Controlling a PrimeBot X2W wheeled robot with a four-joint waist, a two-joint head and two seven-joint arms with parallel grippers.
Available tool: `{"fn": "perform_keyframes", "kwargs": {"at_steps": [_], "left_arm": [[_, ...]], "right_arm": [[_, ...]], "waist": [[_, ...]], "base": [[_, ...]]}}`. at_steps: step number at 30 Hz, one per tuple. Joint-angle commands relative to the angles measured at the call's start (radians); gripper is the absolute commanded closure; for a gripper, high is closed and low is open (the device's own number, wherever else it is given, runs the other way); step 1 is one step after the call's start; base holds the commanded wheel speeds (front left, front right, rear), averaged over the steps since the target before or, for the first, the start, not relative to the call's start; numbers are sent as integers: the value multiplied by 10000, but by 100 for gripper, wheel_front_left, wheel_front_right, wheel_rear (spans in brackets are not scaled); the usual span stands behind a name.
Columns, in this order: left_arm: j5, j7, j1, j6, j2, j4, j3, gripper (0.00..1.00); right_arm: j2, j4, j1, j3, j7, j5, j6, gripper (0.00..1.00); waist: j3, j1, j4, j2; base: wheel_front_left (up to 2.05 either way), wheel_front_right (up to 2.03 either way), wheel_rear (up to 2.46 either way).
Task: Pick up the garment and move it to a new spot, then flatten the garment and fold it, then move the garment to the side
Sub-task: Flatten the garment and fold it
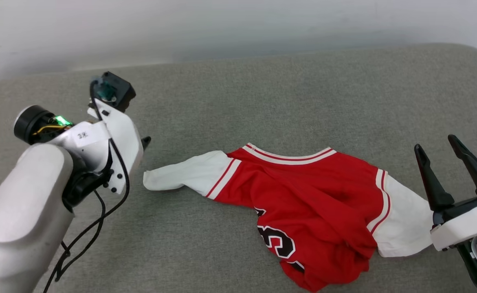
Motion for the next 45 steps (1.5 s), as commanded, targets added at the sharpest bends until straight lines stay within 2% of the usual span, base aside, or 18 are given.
{"fn": "perform_keyframes", "kwargs": {"at_steps": [1,5,8,19,20,21,28,33,35,36,39,42,45], "left_arm": [[-386,419,-391,-12,187,56,-347,0],[-1437,1649,-1192,-13,560,536,-1519,0],[-1863,2145,-1551,-14,682,962,-2079,0],[-2707,2617,-1463,-16,965,2569,-3656,1],[-2764,2558,-1445,-15,981,2619,-3794,67],[-2869,2539,-1392,-16,979,2677,-3904,100],[-3240,1480,-1530,-14,1253,2461,-4273,100],[-3296,288,-1635,-11,1537,1943,-4225,100],[-3223,-122,-1623,-9,1661,1719,-4216,100],[-3205,-575,-1582,-9,1769,1379,-4192,100],[-3175,-839,-1597,-9,1791,1024,-4206,100],[-3092,-951,-1700,-9,1787,712,-4238,100],[-3008,-972,-1854,-8,1759,478,-4245,100]], "right_arm": [[131,-203,142,-80,62,-51,-7,0],[303,-618,21,-122,194,-222,-7,0],[378,-734,-129,-91,224,-254,-7,0],[402,-534,-465,16,-6,-182,-7,0],[384,-503,-481,15,-37,-164,-7,0],[358,-459,-491,7,-60,-156,-7,0],[49,-273,-618,-186,-34,-129,-7,0],[-778,-404,-876,-215,684,-54,-7,0],[-1333,-493,-1109,75,1427,160,-7,0],[-2319,-658,-1524,698,2860,791,-7,0],[-3394,-676,-1870,1756,4841,1831,-7,0],[-4338,-768,-2313,2729,6801,3011,-7,0],[-4797,-616,-2597,3501,8320,3923,-7,0]], "waist": [[242,-1,-166,0],[705,-1,-429,0],[996,-1,-611,0],[1588,-1,-1100,0],[1579,-1,-1118,0],[1546,-1,-1124,0],[1002,-1,-963,0],[587,-1,-768,0],[463,-1,-699,0],[356,-1,-583,0],[328,-1,-448,0],[413,-1,-321,0],[566,-1,-190,0]], "base": [[0,0,0],[0,0,0],[0,0,0],[0,0,0],[0,0,0],[0,0,0],[0,0,0],[0,0,0],[0,0,0],[0,0,0],[0,0,0],[0,0,0],[0,0,0]]}}
